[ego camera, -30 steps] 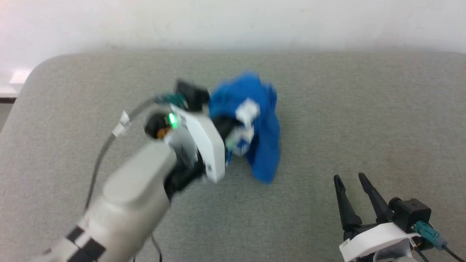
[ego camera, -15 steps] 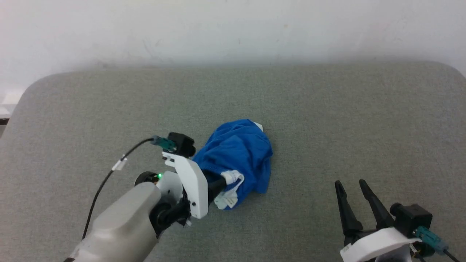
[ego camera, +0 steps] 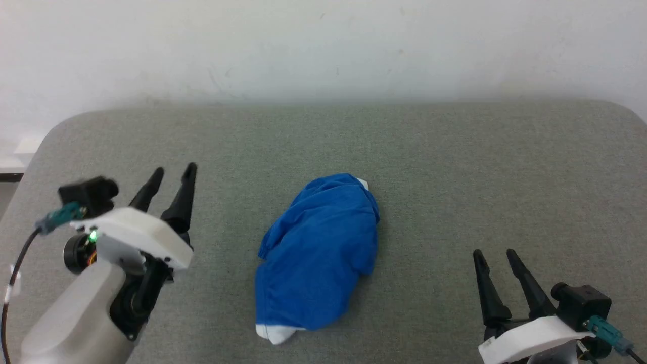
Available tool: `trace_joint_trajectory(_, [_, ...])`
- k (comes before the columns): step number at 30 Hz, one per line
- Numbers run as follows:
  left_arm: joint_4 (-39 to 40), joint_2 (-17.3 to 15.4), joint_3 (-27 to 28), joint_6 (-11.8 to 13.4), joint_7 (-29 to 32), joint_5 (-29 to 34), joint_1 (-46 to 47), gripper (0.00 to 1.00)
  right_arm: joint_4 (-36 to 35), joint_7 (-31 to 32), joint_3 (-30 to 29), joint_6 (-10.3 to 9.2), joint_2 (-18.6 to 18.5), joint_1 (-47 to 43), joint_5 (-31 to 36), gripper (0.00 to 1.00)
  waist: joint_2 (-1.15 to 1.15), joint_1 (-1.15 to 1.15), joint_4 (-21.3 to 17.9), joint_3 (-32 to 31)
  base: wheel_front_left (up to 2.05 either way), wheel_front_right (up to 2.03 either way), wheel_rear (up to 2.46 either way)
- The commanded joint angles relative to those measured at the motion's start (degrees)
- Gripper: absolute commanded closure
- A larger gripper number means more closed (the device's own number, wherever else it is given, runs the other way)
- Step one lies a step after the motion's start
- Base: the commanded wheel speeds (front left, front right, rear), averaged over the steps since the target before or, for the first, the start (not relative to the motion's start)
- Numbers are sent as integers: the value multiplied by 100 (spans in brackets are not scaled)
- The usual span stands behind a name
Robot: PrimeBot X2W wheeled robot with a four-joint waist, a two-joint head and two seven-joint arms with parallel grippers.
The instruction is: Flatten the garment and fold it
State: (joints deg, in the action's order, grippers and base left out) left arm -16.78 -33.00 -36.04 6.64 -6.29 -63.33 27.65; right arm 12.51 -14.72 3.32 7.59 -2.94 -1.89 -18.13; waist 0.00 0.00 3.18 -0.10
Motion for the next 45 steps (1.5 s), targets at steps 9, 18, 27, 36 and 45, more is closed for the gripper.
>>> trace_joint_trajectory(9, [852,810,1611,420,-867,1744,-1349,0,263,532,-193,-10,6,175,125,0,0,0,-30,275,0,0,0])
trace_joint_trajectory(18, [1242,2061,2730,-187,-870,3371,-2205,0,217,2122,52,-10,6,1777,486,0,0,0,179,758,0,0,0])
trace_joint_trajectory(27, [808,2630,3091,-807,-870,3904,-1934,0,1405,4033,751,-10,6,3488,875,0,0,0,652,1211,0,0,0])
trace_joint_trajectory(36, [522,2862,3379,-1136,-870,4107,-1728,0,2382,4478,1327,-10,6,3873,711,0,0,0,916,1426,0,0,0])
trace_joint_trajectory(45, [340,2940,3613,-1293,-871,4167,-1771,0,2359,3621,1483,-10,6,4001,346,100,0,0,581,1209,0,0,0])
